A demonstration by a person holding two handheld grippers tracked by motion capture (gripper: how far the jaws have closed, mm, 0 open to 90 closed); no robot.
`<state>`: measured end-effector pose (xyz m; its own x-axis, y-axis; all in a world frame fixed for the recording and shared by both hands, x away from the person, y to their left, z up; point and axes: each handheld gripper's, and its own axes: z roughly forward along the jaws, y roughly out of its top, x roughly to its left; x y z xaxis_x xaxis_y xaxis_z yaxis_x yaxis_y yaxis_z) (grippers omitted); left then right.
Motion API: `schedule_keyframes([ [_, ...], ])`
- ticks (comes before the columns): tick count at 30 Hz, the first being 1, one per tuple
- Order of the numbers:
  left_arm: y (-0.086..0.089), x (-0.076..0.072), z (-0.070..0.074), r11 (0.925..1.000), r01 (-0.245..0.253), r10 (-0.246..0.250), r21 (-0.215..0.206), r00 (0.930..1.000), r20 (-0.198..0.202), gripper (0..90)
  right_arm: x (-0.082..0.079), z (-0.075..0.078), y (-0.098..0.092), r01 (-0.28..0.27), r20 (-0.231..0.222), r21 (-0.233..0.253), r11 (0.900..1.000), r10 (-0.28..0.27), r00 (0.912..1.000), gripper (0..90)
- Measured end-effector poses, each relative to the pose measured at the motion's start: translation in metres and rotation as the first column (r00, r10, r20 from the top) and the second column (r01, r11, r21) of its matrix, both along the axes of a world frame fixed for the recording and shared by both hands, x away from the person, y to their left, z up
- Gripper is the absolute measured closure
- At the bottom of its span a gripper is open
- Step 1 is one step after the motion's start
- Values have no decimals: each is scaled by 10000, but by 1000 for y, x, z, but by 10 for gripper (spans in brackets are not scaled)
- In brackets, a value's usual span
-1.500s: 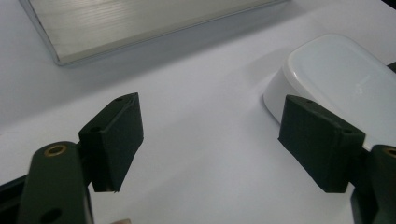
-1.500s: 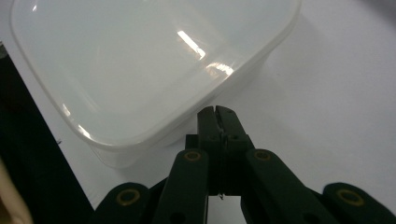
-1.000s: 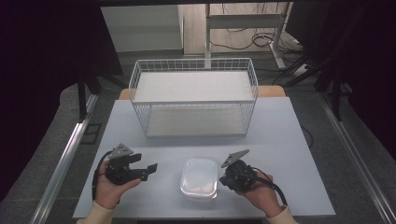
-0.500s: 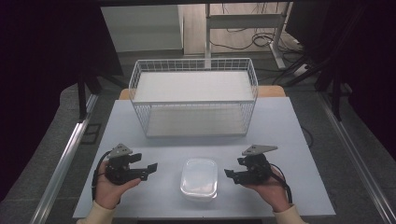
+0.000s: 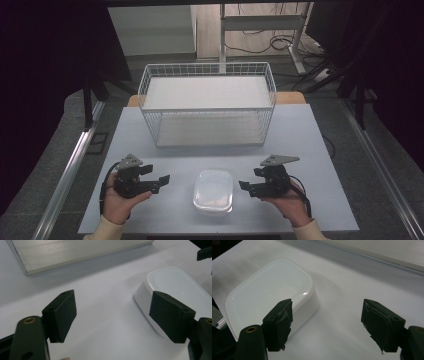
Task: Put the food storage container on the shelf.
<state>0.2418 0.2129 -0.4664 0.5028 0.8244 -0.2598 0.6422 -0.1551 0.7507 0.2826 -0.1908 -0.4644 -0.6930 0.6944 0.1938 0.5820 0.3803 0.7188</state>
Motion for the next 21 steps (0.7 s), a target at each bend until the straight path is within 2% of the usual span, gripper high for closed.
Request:
schedule_keyframes([
  [7,-13,3,-3,9989,382,-390,-286,9988,-287,214,-2,-1,9,-50,-384,420,9991,66,9992,244],
  [9,-18,3,-5,9985,478,-488,-270,9981,-382,214,-4,-3,13,-99,-461,435,9990,119,9989,245],
  [11,-22,4,-6,9970,620,-644,-472,9965,-526,213,-6,-4,17,-72,-501,428,9991,93,9987,260],
  [13,-26,6,-7,9949,706,-760,-717,9943,-745,214,-7,-5,21,-52,-559,475,9989,78,9984,281],
  [15,-29,8,-10,9937,707,-794,-866,9917,-1007,216,-8,-5,23,-130,-674,754,9971,181,9976,293],
  [18,-35,11,-12,9918,660,-809,-1096,9872,-1372,221,-9,-5,26,7,-747,804,9968,53,9972,301],
  [21,-40,13,-15,9856,828,-1073,-1477,9802,-1667,224,-9,-6,27,185,-926,943,9954,-97,9957,311],
])
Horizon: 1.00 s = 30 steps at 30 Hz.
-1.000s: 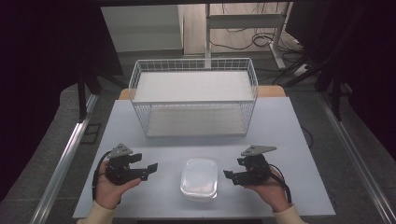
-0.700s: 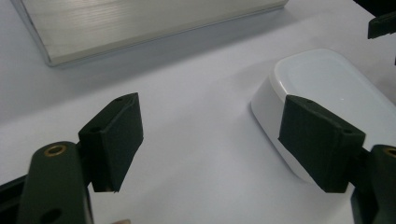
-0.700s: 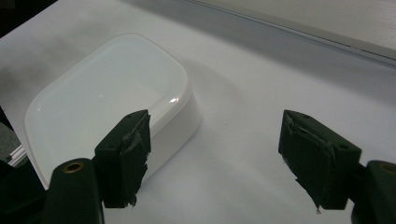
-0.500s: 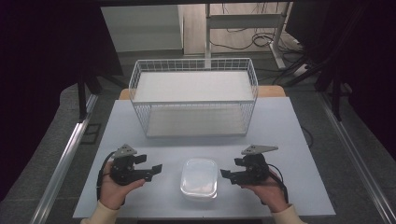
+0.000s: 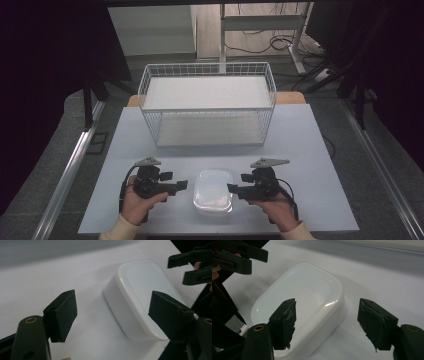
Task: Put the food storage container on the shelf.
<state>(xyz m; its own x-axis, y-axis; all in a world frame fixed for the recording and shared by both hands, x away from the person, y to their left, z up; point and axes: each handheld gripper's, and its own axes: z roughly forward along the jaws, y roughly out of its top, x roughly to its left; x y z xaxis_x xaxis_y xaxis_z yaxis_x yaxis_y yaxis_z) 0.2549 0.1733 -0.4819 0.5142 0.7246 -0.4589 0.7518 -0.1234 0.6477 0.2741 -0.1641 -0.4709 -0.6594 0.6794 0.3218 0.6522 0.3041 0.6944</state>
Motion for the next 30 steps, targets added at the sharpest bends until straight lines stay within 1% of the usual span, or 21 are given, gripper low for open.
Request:
schedule_keyframes([
  [2,-3,1,-3,9997,97,-102,-231,9997,-210,225,1,-2,1,101,-118,177,9998,-99,9999,317],
  [5,-7,3,-7,9987,205,-228,-471,9985,-493,225,1,-5,3,232,-177,280,9993,-227,9996,331],
  [8,-10,6,-11,9957,332,-399,-860,9962,-773,228,2,-9,4,297,-397,503,9983,-277,9988,339],
  [10,-12,7,-13,9936,382,-479,-1063,9947,-910,232,2,-11,5,349,-551,517,9981,-320,9980,344],
  [12,-15,7,-14,9936,425,-531,-1047,9935,-1009,237,1,-13,5,444,-717,527,9976,-405,9966,351],
  [15,-19,9,-18,9919,420,-568,-1198,9908,-1226,246,1,-16,7,537,-999,692,9962,-466,9939,356],
  [18,-21,12,-22,9884,480,-694,-1442,9867,-1469,263,0,-20,7,649,-1286,860,9942,-535,9902,366],
  [20,-22,13,-23,9865,464,-720,-1573,9842,-1616,284,-1,-21,8,735,-1379,915,9931,-604,9886,383],
  [21,-22,14,-23,9862,451,-713,-1592,9841,-1627,290,-1,-22,7,808,-1395,987,9918,-666,9880,396],
  [24,-24,15,-25,9826,499,-819,-1787,9808,-1770,322,-3,-24,6,920,-1637,1291,9874,-703,9840,421],
  [27,-28,16,-28,9814,599,-948,-1823,9774,-1890,351,-4,-27,6,1054,-1766,1348,9853,-808,9810,452],
  [28,-29,17,-28,9811,643,-1000,-1823,9759,-1940,369,-3,-28,6,1114,-1890,1513,9822,-819,9786,469],
  [29,-30,17,-29,9783,650,-1059,-1969,9730,-2051,393,-3,-28,6,1165,-1948,1579,9806,-848,9772,473],
  [30,-31,17,-29,9737,658,-1147,-2181,9687,-2201,420,-3,-28,6,1194,-1980,1606,9798,-865,9764,492],
])
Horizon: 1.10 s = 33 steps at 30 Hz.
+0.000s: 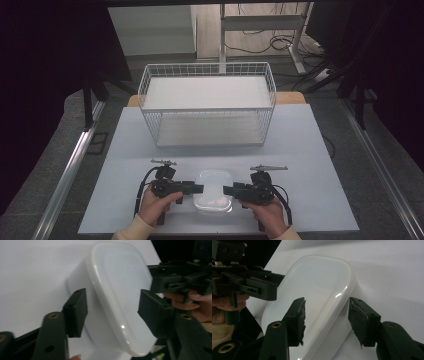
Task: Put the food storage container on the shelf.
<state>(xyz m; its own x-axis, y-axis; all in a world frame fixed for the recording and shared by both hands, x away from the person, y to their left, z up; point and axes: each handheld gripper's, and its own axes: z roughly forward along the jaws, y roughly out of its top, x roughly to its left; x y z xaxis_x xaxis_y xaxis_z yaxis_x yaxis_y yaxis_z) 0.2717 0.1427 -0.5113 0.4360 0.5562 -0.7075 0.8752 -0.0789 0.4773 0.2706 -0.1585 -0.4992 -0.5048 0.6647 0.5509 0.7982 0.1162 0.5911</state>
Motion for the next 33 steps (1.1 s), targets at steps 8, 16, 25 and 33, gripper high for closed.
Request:
schedule_keyframes([
  [8,5,-7,4,9985,-520,517,148,9985,168,603,-1,2,-9,221,-452,729,9971,-188,9988,657],
  [16,10,-18,12,9988,-491,492,-19,9969,615,714,-6,9,-12,62,-179,764,9971,-48,9998,707],
  [25,9,-24,19,9984,-569,563,21,9917,1155,757,-12,18,-15,-143,419,675,9976,115,9991,753],
  [33,9,-28,25,9969,-737,677,283,9824,1740,785,-14,24,-14,-240,906,553,9982,189,9957,796],
])
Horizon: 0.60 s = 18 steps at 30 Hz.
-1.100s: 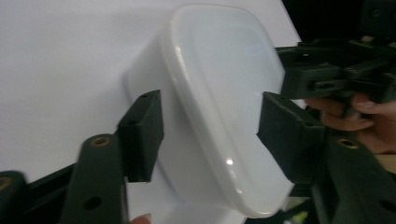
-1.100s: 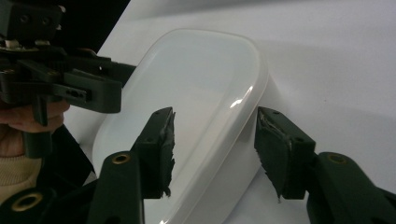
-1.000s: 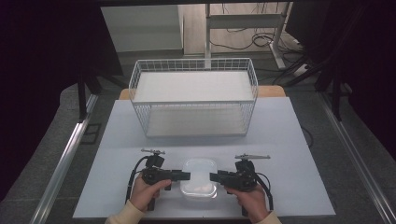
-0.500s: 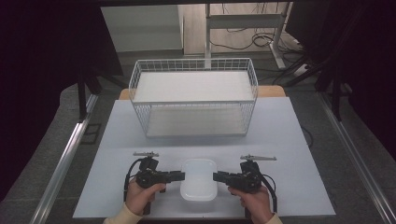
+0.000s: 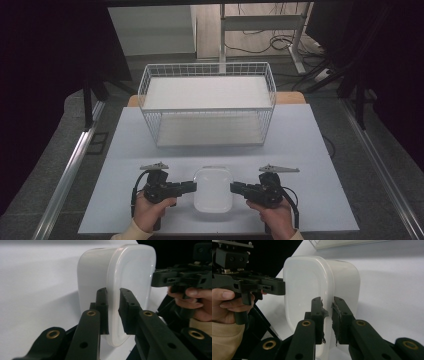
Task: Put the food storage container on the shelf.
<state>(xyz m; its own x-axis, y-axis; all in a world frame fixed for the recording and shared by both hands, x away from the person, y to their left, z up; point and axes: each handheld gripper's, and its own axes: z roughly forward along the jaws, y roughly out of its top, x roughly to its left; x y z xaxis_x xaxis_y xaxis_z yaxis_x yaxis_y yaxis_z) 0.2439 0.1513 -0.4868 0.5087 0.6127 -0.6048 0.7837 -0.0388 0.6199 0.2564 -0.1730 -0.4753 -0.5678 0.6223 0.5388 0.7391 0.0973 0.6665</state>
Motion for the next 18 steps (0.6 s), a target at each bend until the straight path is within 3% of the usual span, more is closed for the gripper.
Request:
schedule_keyframes([
  [9,1,-3,8,10000,-52,51,10,9991,426,782,-4,9,2,-36,563,-148,9999,44,9984,797],
  [18,3,0,31,9999,81,-90,86,9940,1091,782,-5,28,3,-122,1216,-139,9998,138,9925,796],
])
